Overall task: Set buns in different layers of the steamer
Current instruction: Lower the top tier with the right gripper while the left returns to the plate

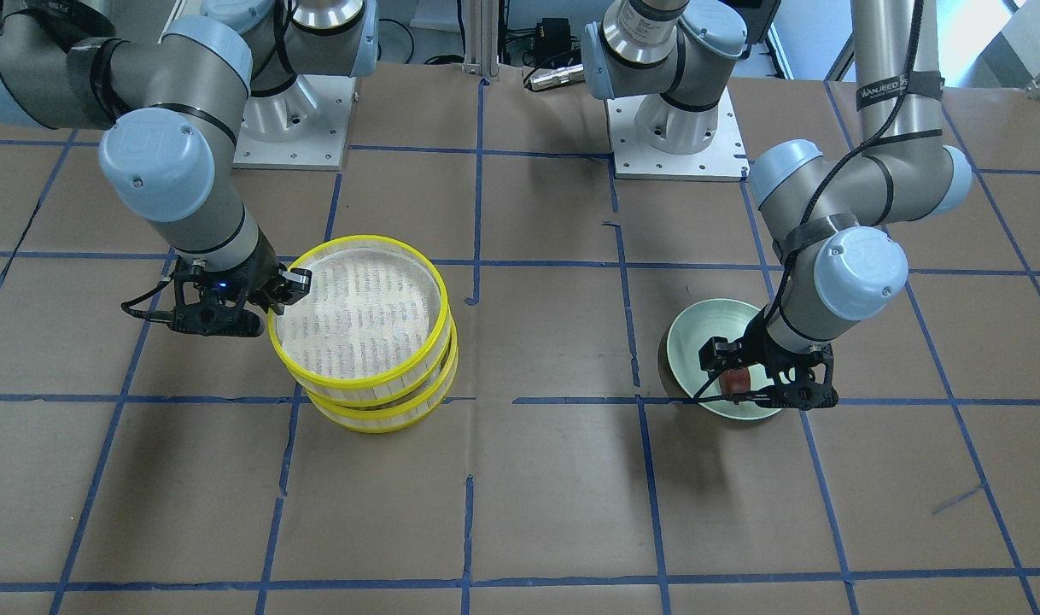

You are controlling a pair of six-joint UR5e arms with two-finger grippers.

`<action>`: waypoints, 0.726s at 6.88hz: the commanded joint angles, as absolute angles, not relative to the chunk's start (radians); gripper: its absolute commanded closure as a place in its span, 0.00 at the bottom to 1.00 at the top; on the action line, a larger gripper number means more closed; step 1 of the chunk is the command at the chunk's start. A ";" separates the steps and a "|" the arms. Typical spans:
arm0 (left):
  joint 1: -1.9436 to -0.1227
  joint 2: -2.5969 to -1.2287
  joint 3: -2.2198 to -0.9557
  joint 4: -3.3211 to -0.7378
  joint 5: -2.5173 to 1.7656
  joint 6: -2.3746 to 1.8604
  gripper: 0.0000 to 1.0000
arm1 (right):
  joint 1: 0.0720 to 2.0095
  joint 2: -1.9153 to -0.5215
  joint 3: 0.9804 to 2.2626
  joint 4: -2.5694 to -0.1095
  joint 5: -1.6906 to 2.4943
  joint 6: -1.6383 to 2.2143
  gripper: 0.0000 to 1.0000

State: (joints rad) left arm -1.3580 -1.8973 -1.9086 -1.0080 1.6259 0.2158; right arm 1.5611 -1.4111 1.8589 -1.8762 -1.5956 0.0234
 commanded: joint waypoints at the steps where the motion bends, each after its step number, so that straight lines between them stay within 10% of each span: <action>1: -1.350 -1.930 -1.940 -0.953 1.625 0.222 0.15 | 1.562 -1.387 1.865 -1.894 -1.597 0.025 0.93; 3: -1.350 -1.934 -1.939 -0.951 1.606 0.222 0.26 | 1.562 -1.379 1.878 -1.902 -1.598 0.025 0.93; 5: -1.350 -1.928 -1.930 -0.957 1.612 0.224 0.67 | 1.562 -1.382 1.879 -1.916 -1.598 0.025 0.93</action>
